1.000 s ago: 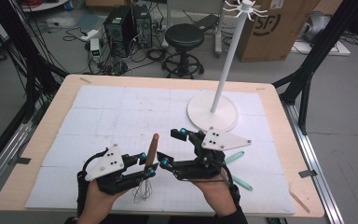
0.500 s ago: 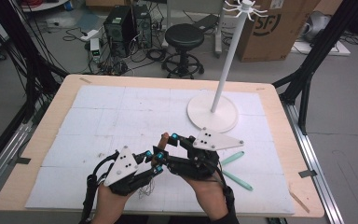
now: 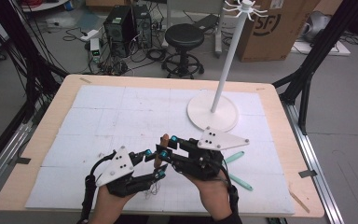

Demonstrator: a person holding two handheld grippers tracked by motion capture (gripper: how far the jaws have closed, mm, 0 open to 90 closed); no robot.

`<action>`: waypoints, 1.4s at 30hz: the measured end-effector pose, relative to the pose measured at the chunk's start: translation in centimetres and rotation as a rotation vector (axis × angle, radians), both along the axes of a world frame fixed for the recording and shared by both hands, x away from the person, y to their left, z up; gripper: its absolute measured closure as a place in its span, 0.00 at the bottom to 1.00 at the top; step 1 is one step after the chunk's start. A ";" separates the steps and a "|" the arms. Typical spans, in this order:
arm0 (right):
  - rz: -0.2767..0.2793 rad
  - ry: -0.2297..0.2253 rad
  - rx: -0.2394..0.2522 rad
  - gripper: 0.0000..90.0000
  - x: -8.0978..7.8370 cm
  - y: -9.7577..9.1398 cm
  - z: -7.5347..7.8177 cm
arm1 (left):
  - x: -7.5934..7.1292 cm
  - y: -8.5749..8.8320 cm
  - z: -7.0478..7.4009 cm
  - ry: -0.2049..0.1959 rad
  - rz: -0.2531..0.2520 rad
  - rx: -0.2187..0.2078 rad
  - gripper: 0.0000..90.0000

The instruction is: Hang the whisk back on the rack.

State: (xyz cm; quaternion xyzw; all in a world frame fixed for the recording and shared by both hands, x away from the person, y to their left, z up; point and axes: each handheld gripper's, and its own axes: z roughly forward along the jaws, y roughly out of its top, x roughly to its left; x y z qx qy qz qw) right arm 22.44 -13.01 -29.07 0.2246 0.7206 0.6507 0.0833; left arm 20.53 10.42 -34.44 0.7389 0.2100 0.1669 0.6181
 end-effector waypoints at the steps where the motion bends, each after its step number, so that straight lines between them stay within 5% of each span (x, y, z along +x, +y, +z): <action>1: 0.007 0.005 0.001 0.79 0.0 -0.2 0.0 | 0.1 0.2 0.1 0.008 -0.030 -0.015 0.54; 2: 0.017 0.007 0.006 0.79 0.1 -0.4 0.1 | 0.1 0.2 0.1 0.008 -0.030 -0.015 0.49; 3: 0.040 0.006 0.013 0.79 0.3 -0.7 0.1 | 0.4 0.9 0.2 0.040 -0.098 -0.045 0.48; 4: 0.040 0.006 0.013 0.79 0.3 -0.7 0.1 | 0.4 0.9 0.2 0.040 -0.098 -0.045 0.47; 5: 0.090 0.011 0.039 0.79 0.4 -1.2 0.1 | 0.6 1.4 0.2 0.063 -0.149 -0.072 0.46; 12: 0.250 -0.002 0.088 0.79 0.6 -1.7 0.1 | 0.8 2.8 0.3 0.082 -0.291 -0.134 0.45; 13: 0.314 -0.013 0.107 0.79 0.7 -1.6 0.1 | 0.7 2.8 0.4 0.087 -0.329 -0.137 0.45; 21: 0.464 -0.015 0.141 0.79 0.8 -0.9 -0.2 | 0.5 2.4 0.0 0.099 -0.463 -0.111 0.54; 30: 0.580 0.018 0.185 0.79 1.0 -0.5 -0.5 | 0.5 2.5 0.0 0.102 -0.546 -0.140 0.67; 38: 0.585 0.015 0.189 0.79 1.1 -0.3 -0.8 | 0.3 2.1 -0.2 0.094 -0.567 -0.123 0.78; 42: 0.540 0.029 0.199 0.78 0.9 -0.4 -0.9 | 0.3 2.1 -0.1 0.103 -0.513 -0.122 0.79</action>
